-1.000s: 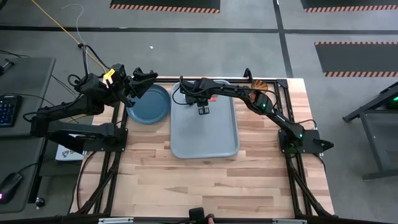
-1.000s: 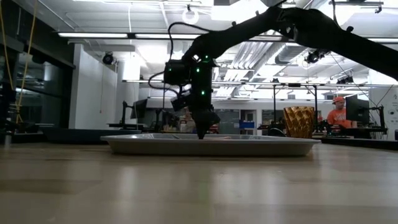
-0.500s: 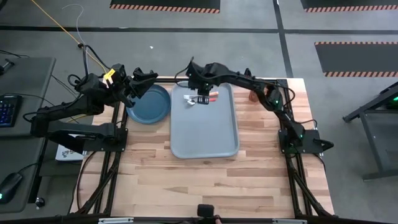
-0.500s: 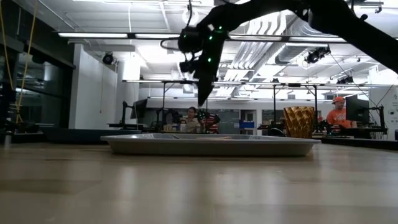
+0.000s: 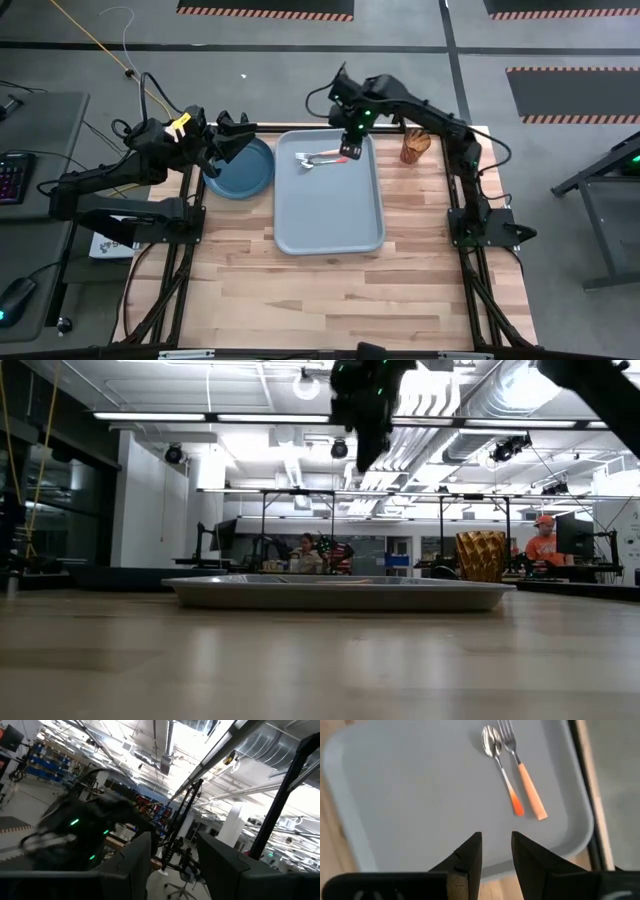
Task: Pick and place plate/cup/fork/spoon on tray
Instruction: Put the brown glass on the bottom left of the gray tray
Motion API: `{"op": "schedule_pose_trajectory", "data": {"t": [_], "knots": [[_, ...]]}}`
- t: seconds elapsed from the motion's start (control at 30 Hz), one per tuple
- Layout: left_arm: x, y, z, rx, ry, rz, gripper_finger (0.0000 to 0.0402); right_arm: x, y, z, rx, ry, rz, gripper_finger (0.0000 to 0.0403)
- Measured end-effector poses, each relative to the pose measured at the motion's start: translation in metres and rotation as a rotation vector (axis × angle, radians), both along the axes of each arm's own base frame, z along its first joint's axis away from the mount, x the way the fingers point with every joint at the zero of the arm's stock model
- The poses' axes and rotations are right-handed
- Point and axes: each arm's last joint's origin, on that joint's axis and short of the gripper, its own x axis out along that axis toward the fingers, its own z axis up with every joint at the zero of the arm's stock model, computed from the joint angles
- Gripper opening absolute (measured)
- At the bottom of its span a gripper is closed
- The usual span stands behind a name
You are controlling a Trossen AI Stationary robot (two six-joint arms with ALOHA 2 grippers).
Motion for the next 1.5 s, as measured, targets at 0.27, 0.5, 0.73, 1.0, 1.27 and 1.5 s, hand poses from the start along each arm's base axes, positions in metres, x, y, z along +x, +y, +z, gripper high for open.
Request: {"op": "schedule_pose_trajectory", "data": {"t": [0.27,0.5,0.73,1.0,1.27,1.5], "knots": [[0.001,0.000,0.000,0.000,0.001,0.000,0.0149,-0.034,0.015,0.047,-0.075,-0.092,-0.052,0.0096],[0.001,0.000,-0.001,-0.002,0.006,0.000,0.0149,-0.067,0.029,0.027,-0.090,-0.140,-0.101,0.0096],[0.002,0.001,-0.001,-0.003,0.012,0.002,0.0149,-0.152,0.077,-0.040,-0.052,-0.277,-0.351,0.0096],[0.015,0.007,-0.008,0.001,0.057,0.125,0.0149,-0.218,0.108,-0.032,-0.094,-0.517,-0.715,0.0096],[0.036,0.013,-0.019,-0.046,0.100,0.163,0.0149,-0.205,0.083,-0.002,-0.106,-0.623,-0.880,0.0096],[0.045,0.014,-0.023,-0.088,0.104,0.102,0.0149,-0.184,0.036,-0.032,-0.032,-0.290,-0.926,0.0096]]}}
